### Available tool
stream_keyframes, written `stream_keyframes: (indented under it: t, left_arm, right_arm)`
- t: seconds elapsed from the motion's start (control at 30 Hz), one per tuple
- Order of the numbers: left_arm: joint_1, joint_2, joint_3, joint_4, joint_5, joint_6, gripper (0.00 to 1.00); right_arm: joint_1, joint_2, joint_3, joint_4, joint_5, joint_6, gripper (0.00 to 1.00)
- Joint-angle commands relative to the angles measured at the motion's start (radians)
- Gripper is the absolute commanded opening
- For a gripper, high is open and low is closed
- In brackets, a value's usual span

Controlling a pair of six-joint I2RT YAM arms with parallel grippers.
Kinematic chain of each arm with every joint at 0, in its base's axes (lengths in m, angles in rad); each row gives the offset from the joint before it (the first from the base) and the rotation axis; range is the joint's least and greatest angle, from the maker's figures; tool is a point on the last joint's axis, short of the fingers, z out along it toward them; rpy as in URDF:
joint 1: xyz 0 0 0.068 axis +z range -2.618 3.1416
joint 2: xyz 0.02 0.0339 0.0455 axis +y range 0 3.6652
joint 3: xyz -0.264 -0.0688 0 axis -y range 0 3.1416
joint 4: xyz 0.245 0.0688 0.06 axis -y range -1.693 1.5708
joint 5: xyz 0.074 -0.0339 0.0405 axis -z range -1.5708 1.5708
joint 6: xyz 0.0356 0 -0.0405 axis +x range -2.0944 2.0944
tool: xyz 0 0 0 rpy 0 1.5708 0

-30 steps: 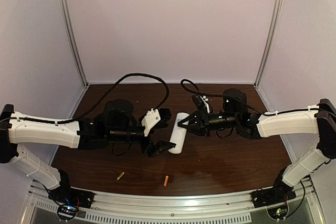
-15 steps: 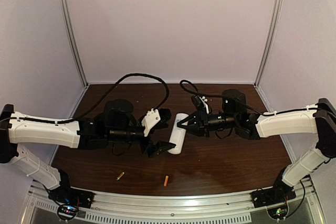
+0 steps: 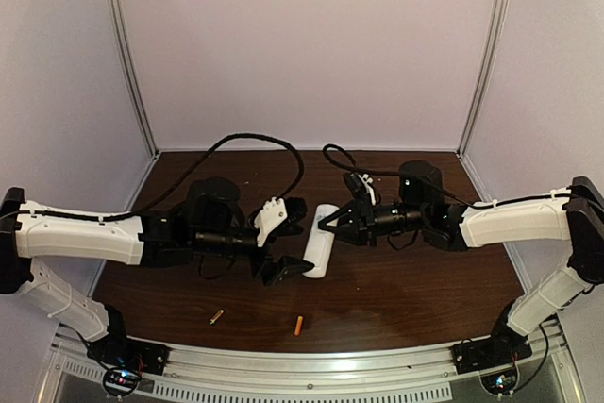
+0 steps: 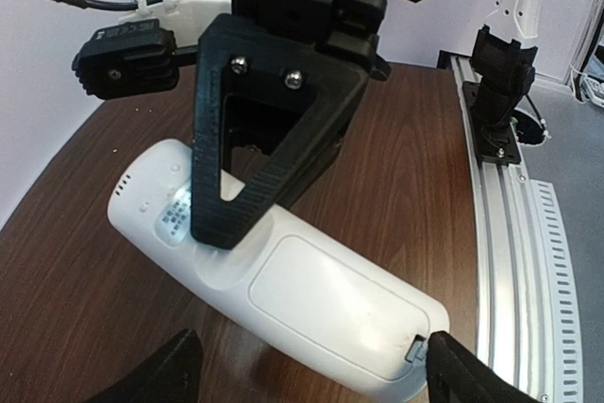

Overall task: Load the batteries into the remote control
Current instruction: Remove the battery cover from the remote control.

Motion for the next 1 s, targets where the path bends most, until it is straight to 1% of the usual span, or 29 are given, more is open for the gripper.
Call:
stream_keyframes:
  t: [0.0, 0.3, 0.57, 0.73, 0.97]
  left_arm:
    - [0.016, -0.009, 0.018, -0.013, 0.029, -0.001, 0.84]
    - [0.028, 0.006, 0.036, -0.023, -0.006, -0.008, 0.75]
    - [0.026, 0.028, 0.053, -0.034, -0.025, 0.005, 0.74]
    - [0.019, 0.005, 0.034, 0.007, -0.097, 0.011, 0.75]
    - [0.002, -0.066, -0.017, 0.100, -0.261, 0.037, 0.79]
  right_arm:
    - [0.008, -0.003, 0.012, 0.040, -0.024, -0.006, 0.00]
    - [0.013, -0.001, 0.017, 0.052, -0.041, 0.000, 0.00]
    - [0.020, 0.017, 0.017, 0.079, -0.042, 0.024, 0.00]
    - [0.020, 0.032, 0.010, 0.090, -0.038, 0.045, 0.00]
    - [0.020, 0.056, 0.003, 0.088, -0.033, 0.063, 0.00]
